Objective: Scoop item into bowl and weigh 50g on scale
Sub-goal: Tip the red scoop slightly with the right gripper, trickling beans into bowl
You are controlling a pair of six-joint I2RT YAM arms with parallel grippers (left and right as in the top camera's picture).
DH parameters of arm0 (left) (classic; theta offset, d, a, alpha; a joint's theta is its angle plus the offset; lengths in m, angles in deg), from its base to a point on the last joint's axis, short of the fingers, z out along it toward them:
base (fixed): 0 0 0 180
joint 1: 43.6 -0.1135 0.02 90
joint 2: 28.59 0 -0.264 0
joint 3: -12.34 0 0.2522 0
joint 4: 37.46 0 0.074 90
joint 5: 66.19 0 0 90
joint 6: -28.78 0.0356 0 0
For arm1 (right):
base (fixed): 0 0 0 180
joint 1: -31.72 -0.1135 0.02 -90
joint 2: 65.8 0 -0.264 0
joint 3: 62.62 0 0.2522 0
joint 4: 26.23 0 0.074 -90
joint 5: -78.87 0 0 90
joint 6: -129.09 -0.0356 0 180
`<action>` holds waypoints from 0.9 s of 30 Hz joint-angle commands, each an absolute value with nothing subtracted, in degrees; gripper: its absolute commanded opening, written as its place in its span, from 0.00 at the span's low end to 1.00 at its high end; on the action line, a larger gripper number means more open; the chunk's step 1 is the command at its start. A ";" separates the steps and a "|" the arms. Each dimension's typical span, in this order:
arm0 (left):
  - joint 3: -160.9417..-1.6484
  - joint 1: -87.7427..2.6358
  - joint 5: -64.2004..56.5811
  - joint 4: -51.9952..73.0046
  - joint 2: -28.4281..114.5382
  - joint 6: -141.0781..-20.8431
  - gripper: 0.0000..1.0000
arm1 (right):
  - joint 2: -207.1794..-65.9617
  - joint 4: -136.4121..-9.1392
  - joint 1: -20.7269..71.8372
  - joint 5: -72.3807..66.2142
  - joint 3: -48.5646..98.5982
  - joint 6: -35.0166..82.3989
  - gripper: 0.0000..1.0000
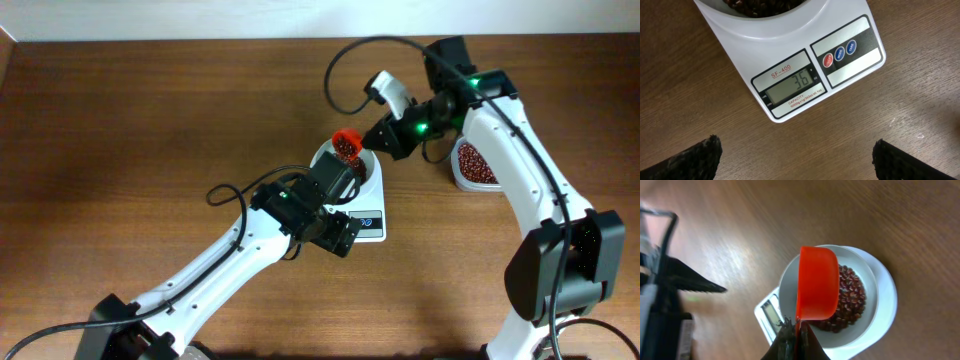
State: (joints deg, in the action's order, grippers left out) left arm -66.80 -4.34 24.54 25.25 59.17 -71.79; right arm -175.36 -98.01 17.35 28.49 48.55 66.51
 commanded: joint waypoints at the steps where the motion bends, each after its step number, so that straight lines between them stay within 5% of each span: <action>1: -67.90 -4.27 25.13 25.16 59.57 -72.49 0.99 | -172.86 -97.81 16.17 21.78 49.97 70.64 0.04; 27: -67.90 -4.27 25.13 25.18 59.57 -72.49 0.99 | -172.86 -94.91 16.15 21.34 49.97 70.64 0.04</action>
